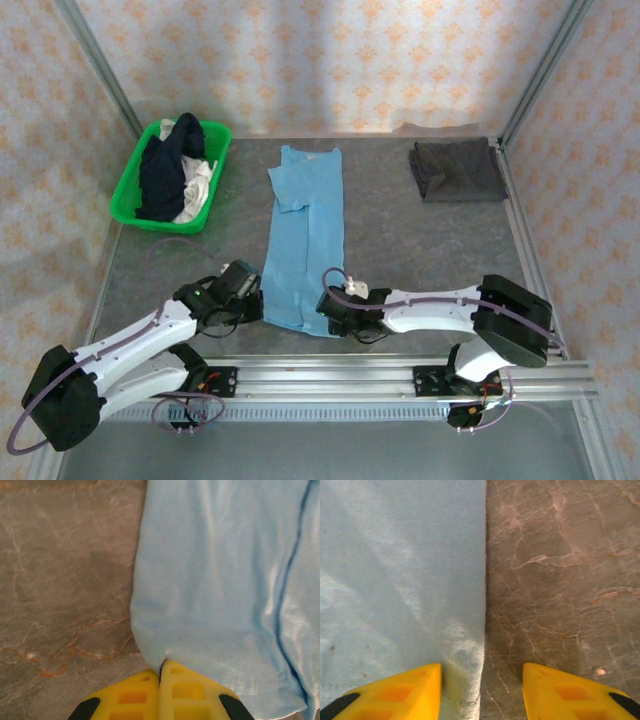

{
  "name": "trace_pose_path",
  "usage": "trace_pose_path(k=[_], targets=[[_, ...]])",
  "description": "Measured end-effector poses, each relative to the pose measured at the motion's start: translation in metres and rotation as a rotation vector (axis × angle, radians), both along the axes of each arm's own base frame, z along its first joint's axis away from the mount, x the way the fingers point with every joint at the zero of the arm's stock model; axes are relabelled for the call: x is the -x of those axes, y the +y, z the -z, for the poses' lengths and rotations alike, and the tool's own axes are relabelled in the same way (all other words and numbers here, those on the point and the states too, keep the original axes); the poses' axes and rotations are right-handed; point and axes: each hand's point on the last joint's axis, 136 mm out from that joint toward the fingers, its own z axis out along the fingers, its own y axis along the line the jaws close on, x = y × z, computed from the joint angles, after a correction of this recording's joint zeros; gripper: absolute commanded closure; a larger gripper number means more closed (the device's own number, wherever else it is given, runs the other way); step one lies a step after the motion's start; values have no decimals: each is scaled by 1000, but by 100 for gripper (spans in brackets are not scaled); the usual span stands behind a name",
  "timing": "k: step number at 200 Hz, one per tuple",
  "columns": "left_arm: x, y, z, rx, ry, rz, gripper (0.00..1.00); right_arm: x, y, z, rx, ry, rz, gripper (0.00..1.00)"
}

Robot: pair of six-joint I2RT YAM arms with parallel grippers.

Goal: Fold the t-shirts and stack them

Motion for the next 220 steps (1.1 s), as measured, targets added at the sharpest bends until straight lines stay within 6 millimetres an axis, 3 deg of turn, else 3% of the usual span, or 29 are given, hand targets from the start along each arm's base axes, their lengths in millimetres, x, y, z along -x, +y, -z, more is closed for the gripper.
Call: trace_pose_path(k=[18,56,88,132,165,191,220], targets=[[1,0,1,1,3,-5,100,0,-3,1,21,-5,19,63],[-1,-1,-5,19,-21,-7,100,1,-1,-1,34,-21,29,62],[-1,-1,-7,26,-30,-7,100,8,15,-2,29,-10,2,63],[0,0,-5,22,-25,-7,100,11,15,-1,46,0,2,84],[-1,1,-5,18,-29,-9,100,7,25,-12,37,-16,-9,99],[-12,-1,-17,8,-60,-20,100,-15,32,-36,13,-66,-10,100],[-53,-7,-47,-8,-110,-57,100,-69,37,-77,-32,-163,31,100]])
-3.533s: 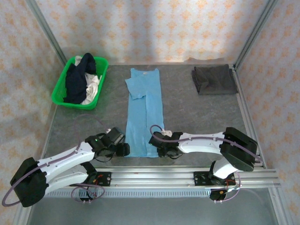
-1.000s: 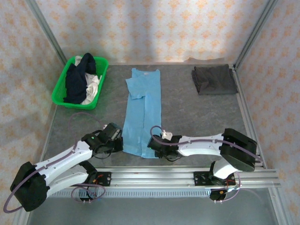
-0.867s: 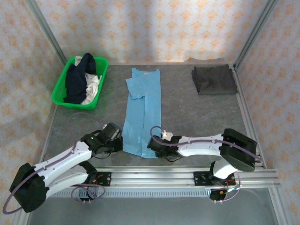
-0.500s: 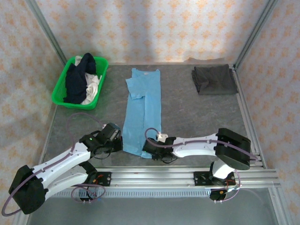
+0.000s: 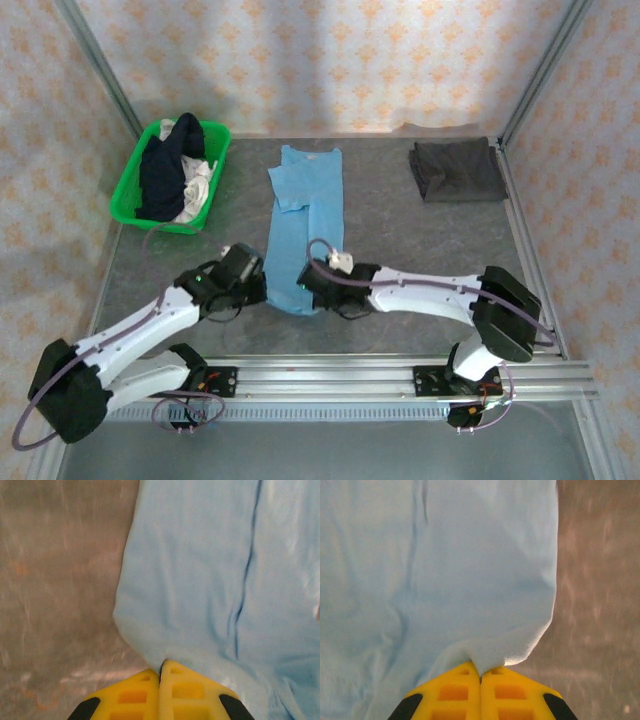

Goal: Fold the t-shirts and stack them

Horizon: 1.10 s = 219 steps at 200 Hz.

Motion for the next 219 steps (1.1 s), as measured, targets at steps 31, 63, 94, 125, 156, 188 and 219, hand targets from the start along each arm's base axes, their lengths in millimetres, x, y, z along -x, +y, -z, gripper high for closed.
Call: trace_pose_path(k=[31,63,94,125,156,188,219], targets=[[-60,-3,-20,-26,-18,-46,100,-57,-10,-34,-27,-85,45,100],[-115,-6,-18,-55,-7,-68,100,-111,-21,-39,-10,-108,79,100],[-152,-5,-6,-71,22,-81,100,-151,-29,-22,8,-69,90,100],[-189,-5,4,-88,44,-82,100,-178,-34,-5,12,-28,94,100],[-218,-9,15,-87,61,-63,100,-202,-34,6,-6,1,86,98],[-227,-2,31,-81,109,-65,100,-223,-32,22,-19,28,78,98],[-236,3,37,-75,136,-63,100,-231,-35,31,-33,55,81,94]])
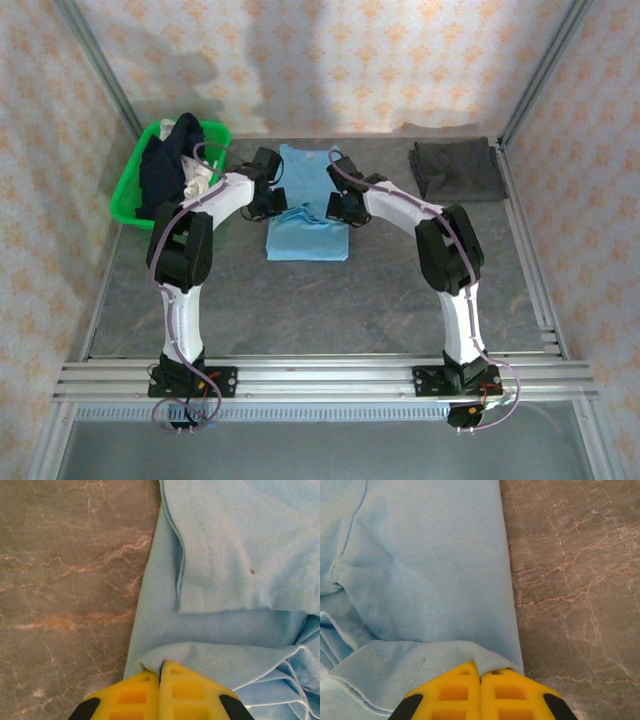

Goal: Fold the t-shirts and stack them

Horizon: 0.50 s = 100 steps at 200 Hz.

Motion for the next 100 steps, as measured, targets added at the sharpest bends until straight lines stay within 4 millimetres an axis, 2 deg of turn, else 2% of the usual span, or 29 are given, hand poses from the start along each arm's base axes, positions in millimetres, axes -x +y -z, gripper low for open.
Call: trace_pose_path(k=[24,39,57,65,74,84,100], targets=[[-10,-2,2,13,1,5,100,-14,0,0,-5,-9,-1,91],[-12,-3,5,21,9,8,100,-21,-2,-3,-3,-13,0,79],[-11,-3,11,21,27,10,98,-29,-2,-6,-3,-26,-3,79],[-10,-3,12,23,36,15,93,-33,-2,-7,-2,-28,-4,79],[-8,-2,13,23,45,19,80,-36,-4,-8,4,-28,-1,77],[-7,0,12,23,49,20,75,-38,-7,-10,13,-33,-1,74],[-7,4,10,16,47,22,66,-40,-14,-15,35,-49,3,59]])
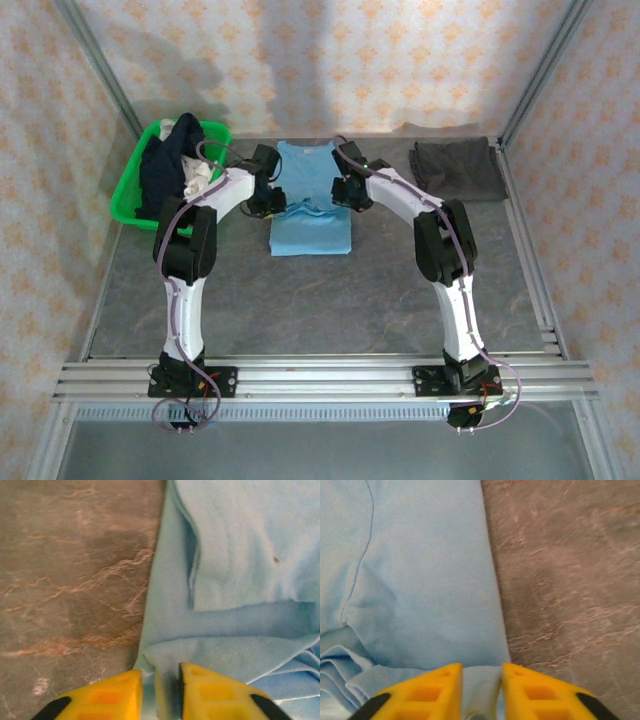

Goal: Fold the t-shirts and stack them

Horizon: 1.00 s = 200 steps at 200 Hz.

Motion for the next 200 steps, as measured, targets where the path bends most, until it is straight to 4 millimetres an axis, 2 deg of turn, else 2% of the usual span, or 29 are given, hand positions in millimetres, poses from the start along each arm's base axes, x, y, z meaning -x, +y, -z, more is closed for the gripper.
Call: trace_pose_path(k=[21,44,55,66,79,91,106,120,153,180,200], targets=[[4,6,-12,-17,-19,1,61,17,-17,-4,25,-19,20,53],[19,13,-41,-24,-65,-3,59,64,-40,-7,-12,-27,46,54],[27,16,-58,-25,-100,-6,58,79,-41,-9,-38,-35,47,56],[34,17,-72,-25,-128,-6,58,82,-32,-9,-55,-43,27,59],[39,17,-83,-31,-157,-4,58,76,-13,-7,-63,-53,-6,65],[42,14,-85,-31,-172,5,59,62,9,-4,-70,-61,-34,68],[50,7,-76,-32,-160,26,59,41,33,0,-71,-75,-59,71],[60,3,-59,-40,-126,42,59,20,45,6,-56,-81,-62,74],[83,4,-25,-62,-46,59,59,-22,58,16,-11,-91,-44,77],[93,-5,-5,-71,-11,88,60,-42,64,24,-3,-88,-40,76],[104,-11,11,-78,21,106,77,-52,65,19,6,-93,-48,72]])
